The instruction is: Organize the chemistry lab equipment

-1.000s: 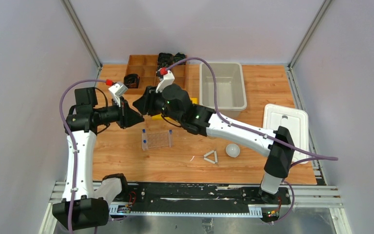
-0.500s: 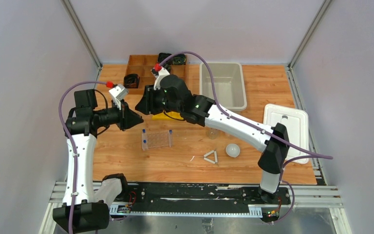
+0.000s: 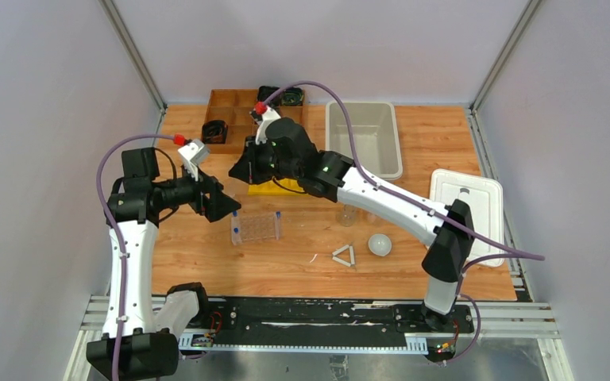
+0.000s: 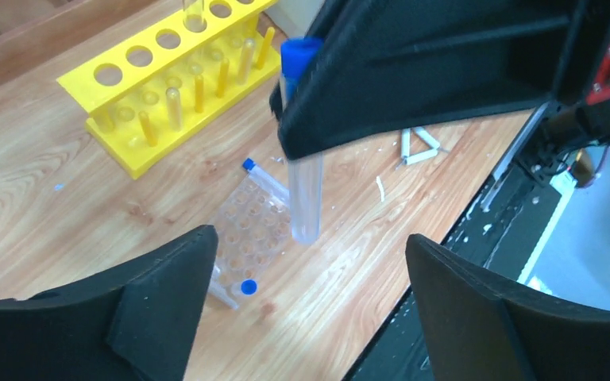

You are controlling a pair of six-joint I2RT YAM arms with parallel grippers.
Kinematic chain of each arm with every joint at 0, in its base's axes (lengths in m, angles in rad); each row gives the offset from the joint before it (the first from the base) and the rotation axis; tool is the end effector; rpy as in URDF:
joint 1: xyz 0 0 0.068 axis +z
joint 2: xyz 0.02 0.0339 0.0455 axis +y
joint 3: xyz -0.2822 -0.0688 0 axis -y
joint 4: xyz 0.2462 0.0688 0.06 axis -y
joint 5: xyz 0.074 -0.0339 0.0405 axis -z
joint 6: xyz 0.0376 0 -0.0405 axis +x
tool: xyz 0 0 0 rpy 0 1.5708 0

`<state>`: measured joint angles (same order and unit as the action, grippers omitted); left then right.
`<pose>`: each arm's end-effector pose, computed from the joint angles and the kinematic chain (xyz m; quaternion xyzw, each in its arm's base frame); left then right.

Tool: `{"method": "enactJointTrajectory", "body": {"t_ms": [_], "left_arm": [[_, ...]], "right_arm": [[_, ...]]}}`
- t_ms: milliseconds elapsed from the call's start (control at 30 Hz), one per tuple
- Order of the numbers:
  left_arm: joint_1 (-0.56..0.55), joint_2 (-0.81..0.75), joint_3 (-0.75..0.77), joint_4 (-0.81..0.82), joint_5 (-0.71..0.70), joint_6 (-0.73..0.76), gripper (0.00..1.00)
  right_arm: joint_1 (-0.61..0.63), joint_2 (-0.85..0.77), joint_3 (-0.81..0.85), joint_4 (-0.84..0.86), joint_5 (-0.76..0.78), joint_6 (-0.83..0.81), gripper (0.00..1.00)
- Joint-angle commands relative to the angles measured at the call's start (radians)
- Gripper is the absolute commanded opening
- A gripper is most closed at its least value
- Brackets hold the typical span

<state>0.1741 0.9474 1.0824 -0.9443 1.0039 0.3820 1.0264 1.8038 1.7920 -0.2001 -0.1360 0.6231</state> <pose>0.1593 -0.0042 0.3670 0.2623 0.7909 -0.3401 0.4359 0.2239 0.3797 0.4218 -0.1973 0.7518 0.4963 0.3867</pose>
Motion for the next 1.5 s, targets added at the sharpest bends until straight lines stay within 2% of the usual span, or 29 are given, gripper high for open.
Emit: {"method": "enactJointTrajectory", "body": {"t_ms": [0, 67, 133, 300, 467, 600, 967, 1467], "left_arm": [[-0.001, -0.015, 0.018, 0.011, -0.048, -0.026, 0.99], [-0.001, -0.014, 0.036, 0.012, -0.073, -0.046, 1.00], [-0.001, -0.001, 0.077, 0.011, -0.139, -0.093, 1.00], [0.001, 0.052, 0.138, 0.012, -0.272, -0.197, 1.00], [0.017, 0.110, 0.166, 0.011, -0.355, -0.262, 1.00], [0.034, 0.131, 0.167, 0.011, -0.371, -0.269, 1.00], [0.036, 0.127, 0.152, 0.009, -0.389, -0.243, 1.00], [0.037, 0.123, 0.143, 0.010, -0.383, -0.224, 1.00]], "right_arm": [[-0.017, -0.082, -0.045, -0.007, 0.118, -0.108, 0.00], [-0.017, -0.110, -0.089, 0.006, 0.192, -0.164, 0.00], [-0.017, -0.151, -0.202, 0.073, 0.262, -0.257, 0.00], [-0.006, -0.159, -0.377, 0.248, 0.269, -0.348, 0.00], [0.050, -0.097, -0.475, 0.401, 0.281, -0.468, 0.00], [0.086, -0.038, -0.501, 0.481, 0.289, -0.532, 0.00], [0.117, 0.110, -0.461, 0.542, 0.233, -0.500, 0.00], [0.123, 0.168, -0.470, 0.599, 0.250, -0.493, 0.00]]}}
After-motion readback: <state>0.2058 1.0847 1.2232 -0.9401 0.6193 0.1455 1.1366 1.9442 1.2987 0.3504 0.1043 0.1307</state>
